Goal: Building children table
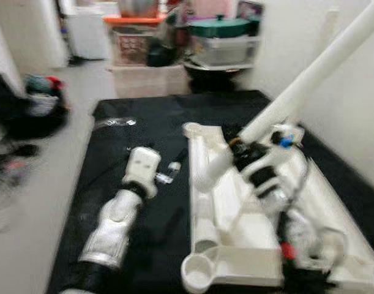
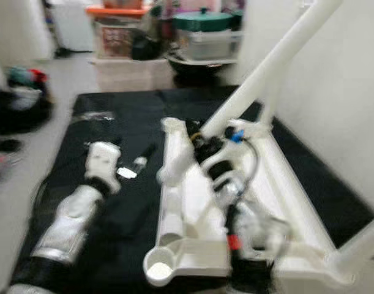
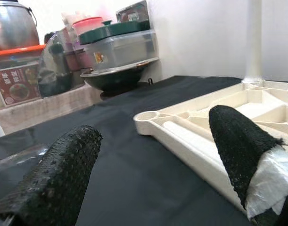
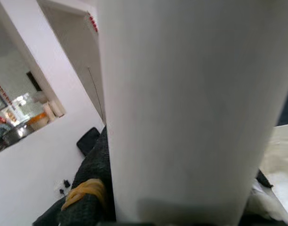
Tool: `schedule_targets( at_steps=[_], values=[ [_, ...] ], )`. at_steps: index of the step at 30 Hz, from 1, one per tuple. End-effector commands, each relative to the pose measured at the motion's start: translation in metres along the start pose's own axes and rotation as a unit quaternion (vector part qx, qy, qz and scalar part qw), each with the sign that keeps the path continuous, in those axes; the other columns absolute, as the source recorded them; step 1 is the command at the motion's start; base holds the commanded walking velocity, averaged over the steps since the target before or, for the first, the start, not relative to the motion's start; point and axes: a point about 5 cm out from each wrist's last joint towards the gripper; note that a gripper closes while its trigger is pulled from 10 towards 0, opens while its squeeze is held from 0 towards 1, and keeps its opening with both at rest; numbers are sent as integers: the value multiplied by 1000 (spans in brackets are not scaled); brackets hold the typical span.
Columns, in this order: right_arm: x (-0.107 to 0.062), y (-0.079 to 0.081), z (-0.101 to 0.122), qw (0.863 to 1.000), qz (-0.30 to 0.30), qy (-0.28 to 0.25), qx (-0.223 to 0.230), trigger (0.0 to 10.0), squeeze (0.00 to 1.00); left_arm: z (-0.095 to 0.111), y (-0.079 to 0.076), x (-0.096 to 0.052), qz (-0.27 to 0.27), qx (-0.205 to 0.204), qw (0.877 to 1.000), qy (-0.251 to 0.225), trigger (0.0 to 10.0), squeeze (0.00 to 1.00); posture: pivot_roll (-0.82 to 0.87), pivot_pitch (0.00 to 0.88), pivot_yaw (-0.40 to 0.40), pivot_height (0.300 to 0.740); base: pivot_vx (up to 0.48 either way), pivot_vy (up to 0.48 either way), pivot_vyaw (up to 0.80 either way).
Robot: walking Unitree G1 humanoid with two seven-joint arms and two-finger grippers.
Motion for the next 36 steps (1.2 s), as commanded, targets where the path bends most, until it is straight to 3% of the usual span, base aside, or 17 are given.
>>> schedule_targets(
  at_steps=[1, 29, 36],
  values=[
    [0, 3, 3, 1000, 7, -4, -5, 0, 0, 1, 0, 0, 1, -7, 1000, -3, 10000, 0, 18, 0, -59, 740, 0, 0, 0],
    [-1, 0, 4, 1000, -6, -14, -7, 0, 0, 1, -1, -1, -9, -3, 1000, -6, 10000, 0, 22, 0, -54, 740, -67, 0, 0],
    [-5, -7, 14, 999, -22, -27, -29, 0, 0, 1, -4, 0, -14, -1, 1000, -7, 10000, 0, 9, 0, -44, 740, 0, 0, 0]
  ],
)
Point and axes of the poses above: a point about 5 cm out from each wrist's last joint towards the gripper, its own x axis pointing out of the wrist towards the gripper, its own z axis along the axis of the wrist's last joint, y = z × x, and after that the axes turned 15 degrees about x, right-handed
